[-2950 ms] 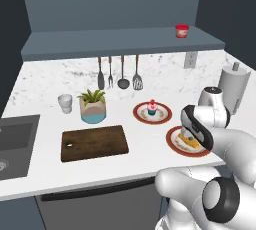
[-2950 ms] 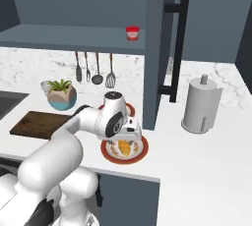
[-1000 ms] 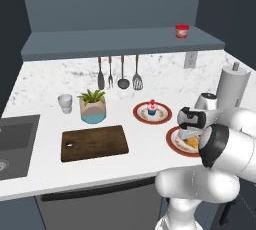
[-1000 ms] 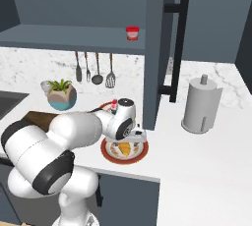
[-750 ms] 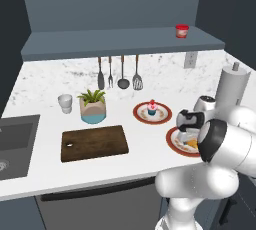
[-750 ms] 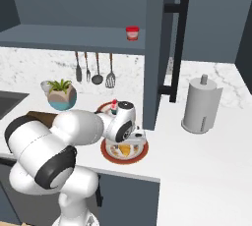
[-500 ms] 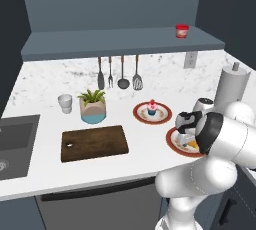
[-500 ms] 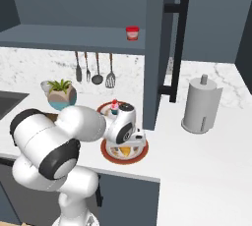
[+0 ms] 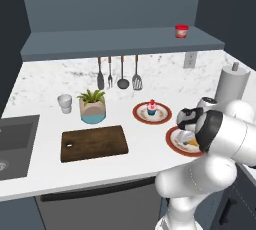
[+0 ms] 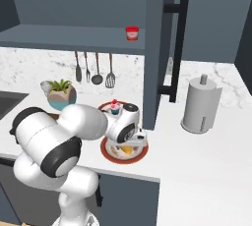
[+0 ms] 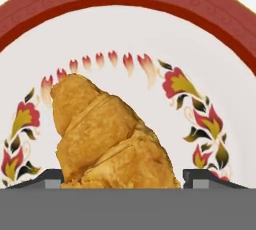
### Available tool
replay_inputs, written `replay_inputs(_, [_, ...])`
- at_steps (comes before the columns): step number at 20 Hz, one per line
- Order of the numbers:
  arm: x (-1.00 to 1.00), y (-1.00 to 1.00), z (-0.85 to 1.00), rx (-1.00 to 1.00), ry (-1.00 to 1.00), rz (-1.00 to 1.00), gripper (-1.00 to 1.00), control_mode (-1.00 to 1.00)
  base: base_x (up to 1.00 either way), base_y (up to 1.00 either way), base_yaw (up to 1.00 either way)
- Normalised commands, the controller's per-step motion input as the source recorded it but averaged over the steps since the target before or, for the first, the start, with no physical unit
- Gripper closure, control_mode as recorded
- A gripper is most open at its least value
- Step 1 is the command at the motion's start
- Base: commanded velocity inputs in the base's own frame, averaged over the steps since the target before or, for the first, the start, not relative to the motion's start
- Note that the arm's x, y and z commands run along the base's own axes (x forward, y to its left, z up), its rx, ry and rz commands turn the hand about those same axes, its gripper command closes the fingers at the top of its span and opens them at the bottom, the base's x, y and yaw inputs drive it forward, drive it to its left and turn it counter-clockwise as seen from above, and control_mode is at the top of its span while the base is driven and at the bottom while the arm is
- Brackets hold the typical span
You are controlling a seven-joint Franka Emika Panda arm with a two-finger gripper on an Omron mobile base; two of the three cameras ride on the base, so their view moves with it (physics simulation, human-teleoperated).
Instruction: From the different types of pastries on the counter, select a croissant and place it on the cutting board. Then retrieve a jar of jam from the cabinet and place it alongside the croissant on the cutting board.
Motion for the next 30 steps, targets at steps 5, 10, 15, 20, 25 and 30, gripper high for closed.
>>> replay_inputs(5, [0.0, 0.13, 0.0, 0.01, 0.0, 0.0, 1.0, -1.0, 0.0, 0.0, 0.0])
replay_inputs(10, [0.0, 0.48, 0.51, -0.13, 0.0, 0.0, 1.0, -1.0, 0.0, 0.0, 0.0])
replay_inputs(15, [0.0, 0.55, 0.68, -0.19, 0.0, 0.0, 1.0, -1.0, 0.0, 0.0, 0.0])
replay_inputs(20, [0.0, 0.48, 0.77, -0.12, 0.0, 0.0, 1.0, -1.0, 0.0, 0.0, 0.0])
replay_inputs(25, [0.0, 0.71, 0.51, -0.06, 0.0, 0.0, 1.0, -1.0, 0.0, 0.0, 0.0])
replay_inputs(30, [0.02, 0.85, 0.07, -0.01, -0.02, 0.0, 1.0, -1.0, 0.0, 0.0, 0.0])
